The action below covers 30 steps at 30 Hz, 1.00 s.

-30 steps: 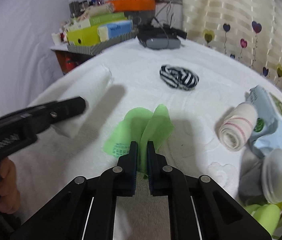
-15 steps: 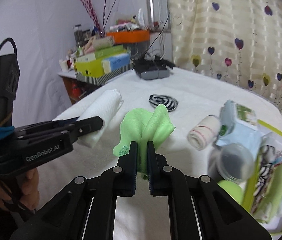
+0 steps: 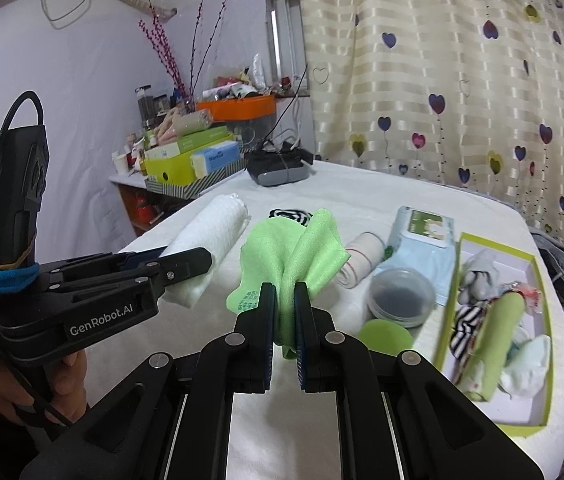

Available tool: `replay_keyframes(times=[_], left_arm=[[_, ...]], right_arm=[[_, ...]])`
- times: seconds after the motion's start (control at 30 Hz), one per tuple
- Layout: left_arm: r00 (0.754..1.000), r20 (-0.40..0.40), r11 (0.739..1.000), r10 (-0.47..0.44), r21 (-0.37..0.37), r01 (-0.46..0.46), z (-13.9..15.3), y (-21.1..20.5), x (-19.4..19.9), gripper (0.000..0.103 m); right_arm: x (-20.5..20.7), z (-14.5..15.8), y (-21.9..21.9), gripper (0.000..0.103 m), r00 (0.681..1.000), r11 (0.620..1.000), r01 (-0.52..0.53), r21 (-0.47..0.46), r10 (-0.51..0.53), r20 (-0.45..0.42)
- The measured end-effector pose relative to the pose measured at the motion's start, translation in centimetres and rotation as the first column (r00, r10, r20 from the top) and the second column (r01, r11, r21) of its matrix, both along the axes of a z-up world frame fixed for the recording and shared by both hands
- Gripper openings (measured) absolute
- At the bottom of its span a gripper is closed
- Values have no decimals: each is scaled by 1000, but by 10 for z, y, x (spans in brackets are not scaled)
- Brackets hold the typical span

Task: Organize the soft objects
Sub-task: 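Carry the white towel roll and green cloth with both grippers toward the white box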

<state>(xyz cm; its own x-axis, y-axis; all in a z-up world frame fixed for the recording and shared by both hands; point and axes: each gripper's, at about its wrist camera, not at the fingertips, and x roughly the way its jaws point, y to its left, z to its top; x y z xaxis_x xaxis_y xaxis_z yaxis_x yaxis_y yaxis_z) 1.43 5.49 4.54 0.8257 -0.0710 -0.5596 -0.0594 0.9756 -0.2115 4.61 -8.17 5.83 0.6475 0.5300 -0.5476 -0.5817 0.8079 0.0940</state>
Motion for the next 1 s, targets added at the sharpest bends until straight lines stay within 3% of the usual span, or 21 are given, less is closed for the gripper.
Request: replay_keyframes(times=[1.0], left_arm=[[989, 20, 989, -145, 15, 144, 11, -72, 1, 21]], right_arm=[[-10, 3, -65, 9, 992, 991, 123, 46, -124, 13]])
